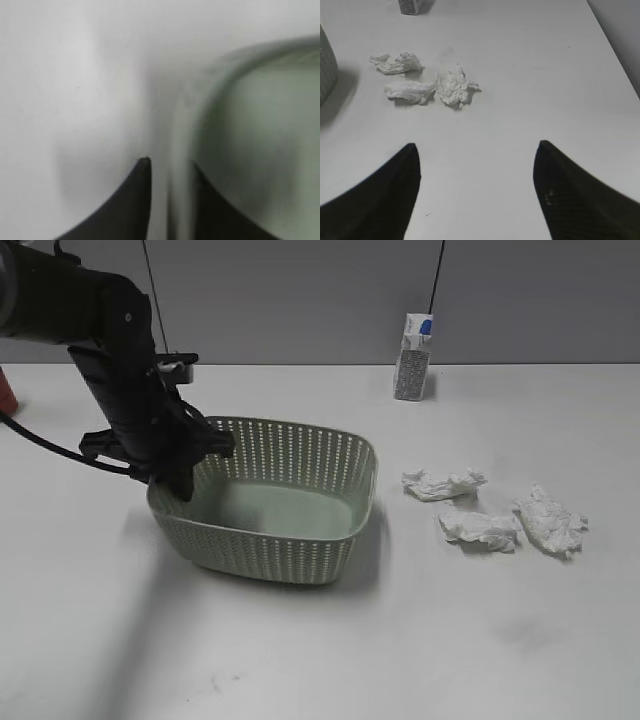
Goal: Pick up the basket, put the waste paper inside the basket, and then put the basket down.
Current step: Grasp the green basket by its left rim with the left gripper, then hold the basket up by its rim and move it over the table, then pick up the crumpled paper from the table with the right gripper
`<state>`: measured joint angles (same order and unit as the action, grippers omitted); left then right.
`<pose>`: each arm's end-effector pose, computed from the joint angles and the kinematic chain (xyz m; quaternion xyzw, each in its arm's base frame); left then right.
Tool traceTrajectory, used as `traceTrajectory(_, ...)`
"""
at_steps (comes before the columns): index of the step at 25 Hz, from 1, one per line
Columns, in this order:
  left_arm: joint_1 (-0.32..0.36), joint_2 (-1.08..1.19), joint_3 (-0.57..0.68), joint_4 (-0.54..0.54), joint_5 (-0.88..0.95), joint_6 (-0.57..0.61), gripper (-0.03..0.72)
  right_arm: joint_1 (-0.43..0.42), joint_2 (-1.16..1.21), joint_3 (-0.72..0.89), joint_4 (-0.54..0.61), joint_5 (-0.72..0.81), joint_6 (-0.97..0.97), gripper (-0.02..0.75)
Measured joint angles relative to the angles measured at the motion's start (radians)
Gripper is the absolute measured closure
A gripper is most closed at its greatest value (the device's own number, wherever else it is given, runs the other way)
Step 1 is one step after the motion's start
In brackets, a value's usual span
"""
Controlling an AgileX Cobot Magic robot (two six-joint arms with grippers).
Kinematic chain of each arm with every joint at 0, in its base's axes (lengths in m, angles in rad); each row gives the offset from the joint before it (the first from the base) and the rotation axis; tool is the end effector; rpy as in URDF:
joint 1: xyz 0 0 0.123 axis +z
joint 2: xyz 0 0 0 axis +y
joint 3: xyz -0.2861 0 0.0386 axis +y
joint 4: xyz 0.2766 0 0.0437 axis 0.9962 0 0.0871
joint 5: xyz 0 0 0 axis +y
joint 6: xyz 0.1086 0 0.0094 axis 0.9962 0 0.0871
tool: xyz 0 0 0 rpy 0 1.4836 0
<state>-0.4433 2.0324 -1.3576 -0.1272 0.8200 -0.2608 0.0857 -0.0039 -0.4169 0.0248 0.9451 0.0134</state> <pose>0.3780 -0.1907 0.1162 0.0514 0.9941 -0.0748 0.0592 0.0467 0.0062 0.2672 -0.0298 0.8430 0.0390 0.5357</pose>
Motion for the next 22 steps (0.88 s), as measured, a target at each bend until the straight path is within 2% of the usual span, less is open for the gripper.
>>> traceTrajectory(1, 0.000, -0.005, 0.000, -0.005, 0.005, 0.000, 0.610, 0.000, 0.000, 0.000, 0.001, 0.000, 0.000, 0.174)
traceTrajectory(3, 0.000, -0.027, 0.001, -0.011, 0.018, 0.002, 0.669, 0.000, 0.000, 0.000, 0.002, 0.000, 0.000, 0.174)
traceTrajectory(11, -0.024, -0.154, 0.002, -0.017, 0.024, 0.001, 0.685, 0.000, 0.067, -0.013, 0.002, -0.021, 0.000, 0.174)
traceTrajectory(17, -0.069, -0.141, 0.002, -0.017, 0.024, 0.001, 0.685, 0.000, 0.567, -0.066, 0.043, -0.141, -0.002, 0.175)
traceTrajectory(22, -0.071, -0.138, 0.002, -0.015, 0.024, 0.000, 0.685, 0.000, 1.060, -0.187, 0.177, -0.347, -0.127, 0.175)
